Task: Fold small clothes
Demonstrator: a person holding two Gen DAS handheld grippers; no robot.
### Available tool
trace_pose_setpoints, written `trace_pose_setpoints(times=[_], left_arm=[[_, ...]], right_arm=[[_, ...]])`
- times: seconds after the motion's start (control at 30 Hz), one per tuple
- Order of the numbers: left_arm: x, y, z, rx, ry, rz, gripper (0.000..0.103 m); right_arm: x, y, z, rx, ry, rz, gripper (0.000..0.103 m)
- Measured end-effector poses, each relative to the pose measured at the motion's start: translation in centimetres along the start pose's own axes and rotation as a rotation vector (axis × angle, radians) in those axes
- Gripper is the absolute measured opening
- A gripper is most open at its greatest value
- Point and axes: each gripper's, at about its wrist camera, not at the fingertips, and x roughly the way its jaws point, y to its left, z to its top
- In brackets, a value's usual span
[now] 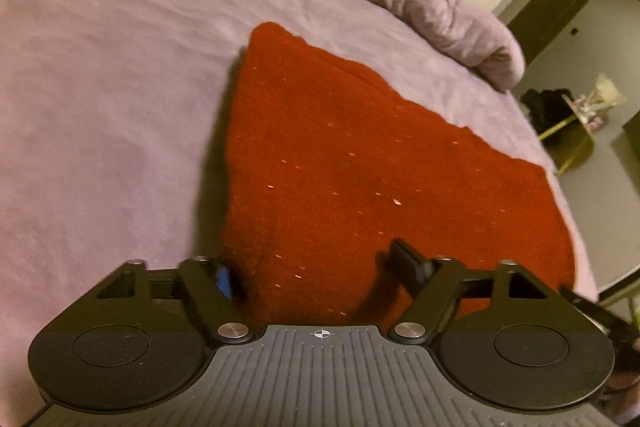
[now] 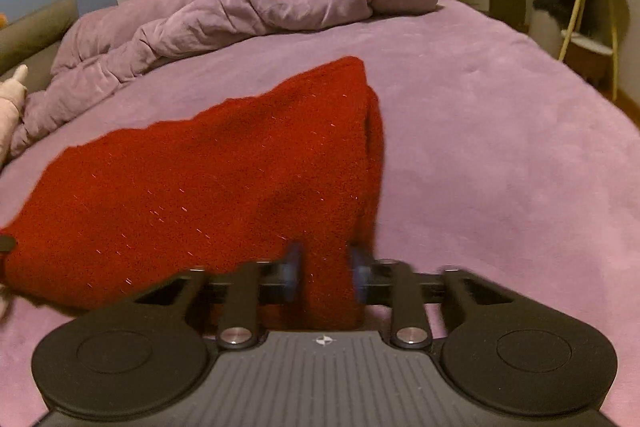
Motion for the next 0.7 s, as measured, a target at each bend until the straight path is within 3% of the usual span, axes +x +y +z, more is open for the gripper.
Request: trace_pose_setpoints(times=[0.07, 0.13, 0.17, 0.2, 0.27, 0.37, 0.47, 0.7], left_arm=[[0.0, 0.3, 0.2, -0.004, -0.005, 0.017, 0.055], [-0.2, 0.6, 0.3, -0.009, -0.021, 0.039, 0.046], [-0.4, 0.8, 0.4, -0.014, -0.028, 0.05, 0.045], [-0.7, 1.0, 0.5, -0.017, -0.041, 0.06, 0.046], [-1.3, 1.3, 0.8, -0.027, -0.063, 0.102, 0.059], [-1.3, 2.2, 1.0, -0.045, -0.028, 0.056, 0.066], [-0.6, 2.3, 0.7, -0.058, 0.003, 0.054, 0.074], [0.3, 1.7, 0.8, -0.038, 0.013, 0.04, 0.075]], right_arm=[[-0.8, -0.1, -0.3, -0.018, -0.035, -0.014, 0.012], [-0.3, 0.6, -0.7, -0.114, -0.015, -0.194, 0.011], [0.2, 1.0, -1.0, -0.162, -0.01, -0.29, 0.011], [0.2, 1.1, -1.2, -0.175, -0.011, -0.332, 0.011], [-0.4, 1.1, -1.1, -0.139, -0.026, -0.393, 0.011], [-2.4, 1.8, -0.7, -0.116, -0.108, -0.354, 0.012], [-2.7, 4.3, -0.8, -0.18, -0.142, -0.268, 0.012], [-0.8, 10.0, -1.8, -0.265, -0.112, -0.104, 0.012]])
